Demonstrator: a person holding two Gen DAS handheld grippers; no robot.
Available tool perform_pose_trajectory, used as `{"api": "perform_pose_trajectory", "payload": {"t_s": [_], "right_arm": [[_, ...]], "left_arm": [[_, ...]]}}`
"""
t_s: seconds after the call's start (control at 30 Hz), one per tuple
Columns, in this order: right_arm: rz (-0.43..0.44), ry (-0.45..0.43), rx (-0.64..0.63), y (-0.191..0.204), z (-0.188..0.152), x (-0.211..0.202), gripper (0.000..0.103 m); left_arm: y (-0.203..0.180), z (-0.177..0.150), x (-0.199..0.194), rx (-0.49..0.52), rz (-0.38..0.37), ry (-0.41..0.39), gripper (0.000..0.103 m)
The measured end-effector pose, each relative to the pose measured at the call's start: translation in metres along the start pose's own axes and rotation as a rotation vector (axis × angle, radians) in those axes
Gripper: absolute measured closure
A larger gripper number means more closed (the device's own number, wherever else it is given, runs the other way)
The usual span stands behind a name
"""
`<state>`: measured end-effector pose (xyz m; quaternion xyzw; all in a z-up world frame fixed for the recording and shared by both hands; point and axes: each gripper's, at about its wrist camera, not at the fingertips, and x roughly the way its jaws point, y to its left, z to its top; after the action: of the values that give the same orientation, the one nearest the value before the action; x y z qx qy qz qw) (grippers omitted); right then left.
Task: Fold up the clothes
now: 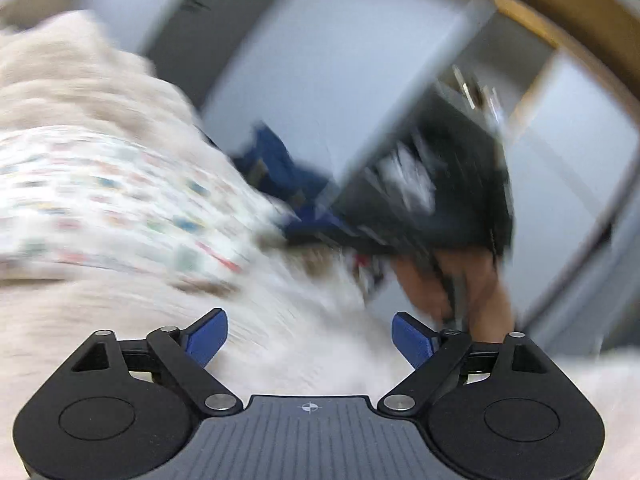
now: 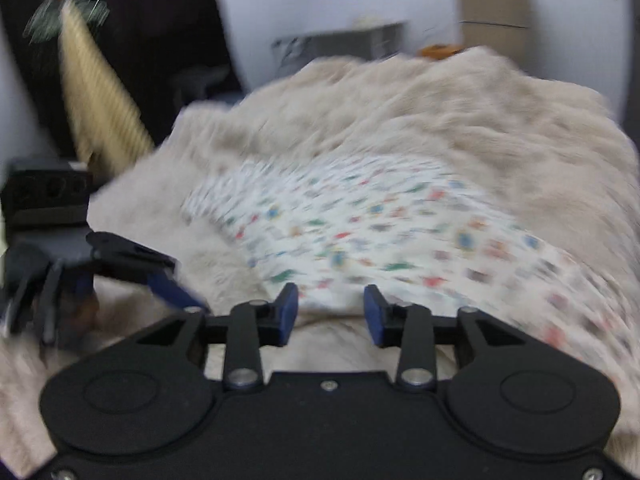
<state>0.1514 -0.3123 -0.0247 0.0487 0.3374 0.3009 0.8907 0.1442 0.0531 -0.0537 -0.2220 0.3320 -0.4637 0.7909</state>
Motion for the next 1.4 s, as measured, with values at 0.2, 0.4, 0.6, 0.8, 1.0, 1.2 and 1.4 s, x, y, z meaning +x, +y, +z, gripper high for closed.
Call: {"api": "perform_pose_trajectory", "payload": {"t_s": [0.2,0.4,0.6,0.8,1.0,1.2,1.4], "right_arm": [[0.127,-0.193,0.663,-0.135,-0.051,-0.053,0.043],[0.247,-0.269,1.033,-0.198,-0.103,-0.067,0.042],[0.3,-0.24,1.145,-0.2,-0.127,-0.05,0.041],[0.314,-0.231,1.214,-0.205,-0.135,-0.032,0.04],[0.256,-0.242,1.388,-0.24,-0.111,-0.008,0.066],[0.124,-0.343,1.019,-0.222,-0.021,-0.05,0.086],[0.014,-0.39,0.582,-0.16,-0.019,-0.091,0.085]], "left_arm": [[0.03,0.0,0.002,-0.174,-0.019,-0.014,0.015],[-0.014,-0.003,0.037,-0.008,-0.029,0.11,0.012],[-0.067,-0.002,0.072,0.352,0.257,0.121,0.014],[-0.09,-0.012,0.121,0.762,0.527,0.152,0.014],[-0.066,-0.018,0.156,0.809,0.574,0.185,0.058],[-0.071,-0.021,0.14,0.787,0.548,0.124,0.089],[-0.073,-0.021,0.13,0.751,0.505,0.123,0.089]]}}
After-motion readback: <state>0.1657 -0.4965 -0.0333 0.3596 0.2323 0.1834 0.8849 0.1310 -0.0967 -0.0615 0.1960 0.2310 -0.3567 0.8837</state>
